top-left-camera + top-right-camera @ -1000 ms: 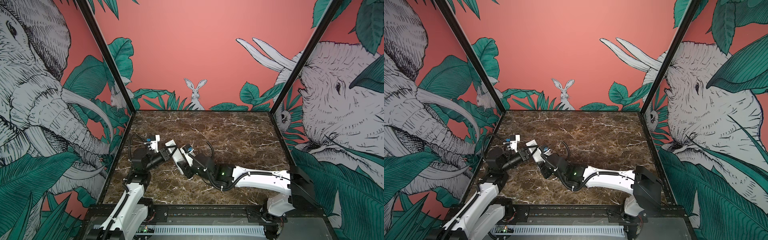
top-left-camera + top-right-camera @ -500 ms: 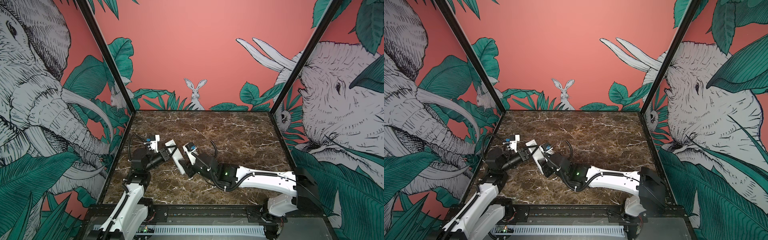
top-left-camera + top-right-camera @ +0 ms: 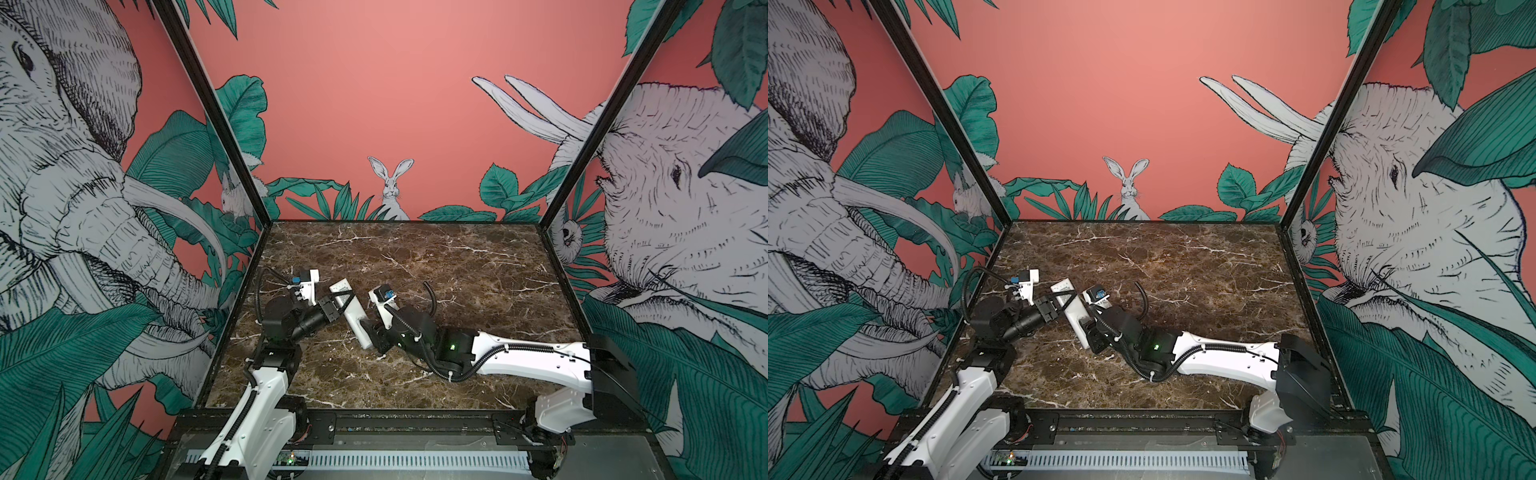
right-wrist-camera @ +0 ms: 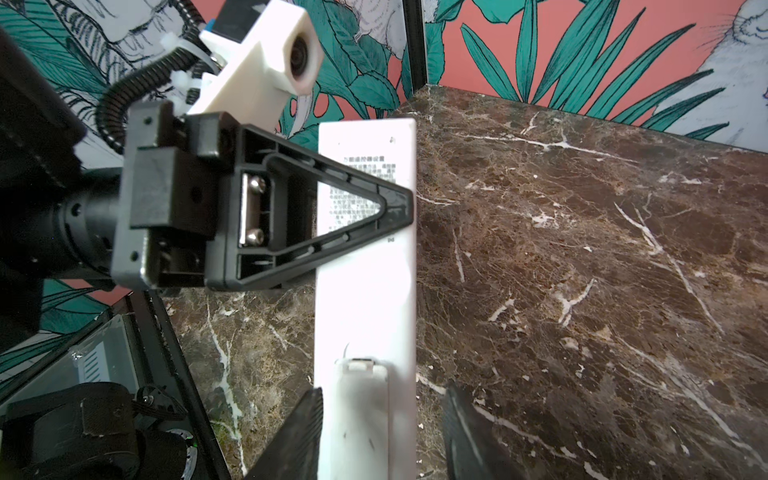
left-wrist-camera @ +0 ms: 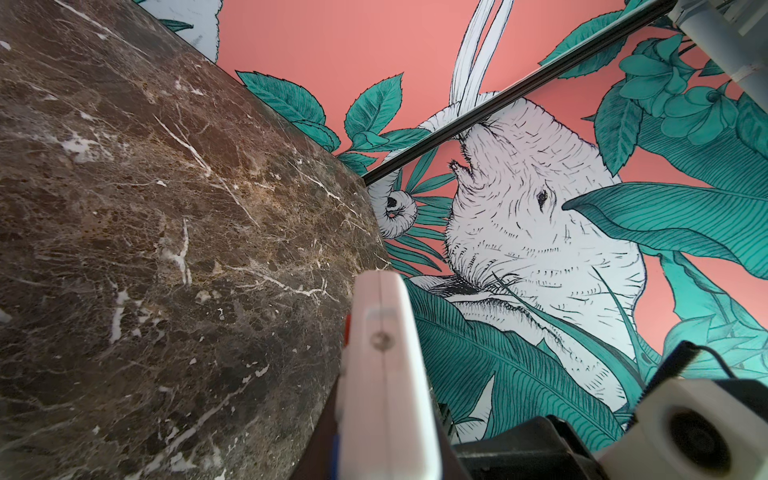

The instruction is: Load the batteries into the remote control

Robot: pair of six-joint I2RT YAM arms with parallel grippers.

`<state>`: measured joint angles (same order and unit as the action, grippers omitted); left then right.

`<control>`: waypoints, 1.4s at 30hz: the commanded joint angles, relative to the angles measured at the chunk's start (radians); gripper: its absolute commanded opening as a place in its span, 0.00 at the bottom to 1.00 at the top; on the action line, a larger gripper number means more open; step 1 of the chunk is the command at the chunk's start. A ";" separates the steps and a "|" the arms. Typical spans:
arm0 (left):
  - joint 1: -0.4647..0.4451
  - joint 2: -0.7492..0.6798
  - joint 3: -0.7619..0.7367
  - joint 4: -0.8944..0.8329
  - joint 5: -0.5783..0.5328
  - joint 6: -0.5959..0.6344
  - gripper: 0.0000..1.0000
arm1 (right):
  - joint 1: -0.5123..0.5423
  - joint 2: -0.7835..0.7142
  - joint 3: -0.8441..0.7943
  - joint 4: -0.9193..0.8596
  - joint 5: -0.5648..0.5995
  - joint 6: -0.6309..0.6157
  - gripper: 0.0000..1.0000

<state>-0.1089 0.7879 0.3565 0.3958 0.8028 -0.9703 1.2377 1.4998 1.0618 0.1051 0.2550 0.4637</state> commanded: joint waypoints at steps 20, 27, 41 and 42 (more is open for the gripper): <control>-0.002 -0.017 0.001 0.055 0.006 -0.012 0.00 | -0.023 0.030 -0.016 0.015 -0.005 0.053 0.46; -0.001 -0.017 0.001 0.055 0.007 -0.013 0.00 | -0.027 0.046 -0.016 0.010 -0.014 0.063 0.45; -0.002 -0.015 0.003 0.057 0.007 -0.014 0.00 | -0.035 0.064 -0.012 -0.013 -0.026 0.075 0.45; -0.001 -0.015 0.004 0.057 0.008 -0.014 0.00 | -0.035 0.065 -0.010 -0.014 -0.026 0.075 0.45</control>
<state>-0.1089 0.7879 0.3565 0.3950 0.7918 -0.9688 1.2079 1.5421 1.0512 0.1013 0.2283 0.5308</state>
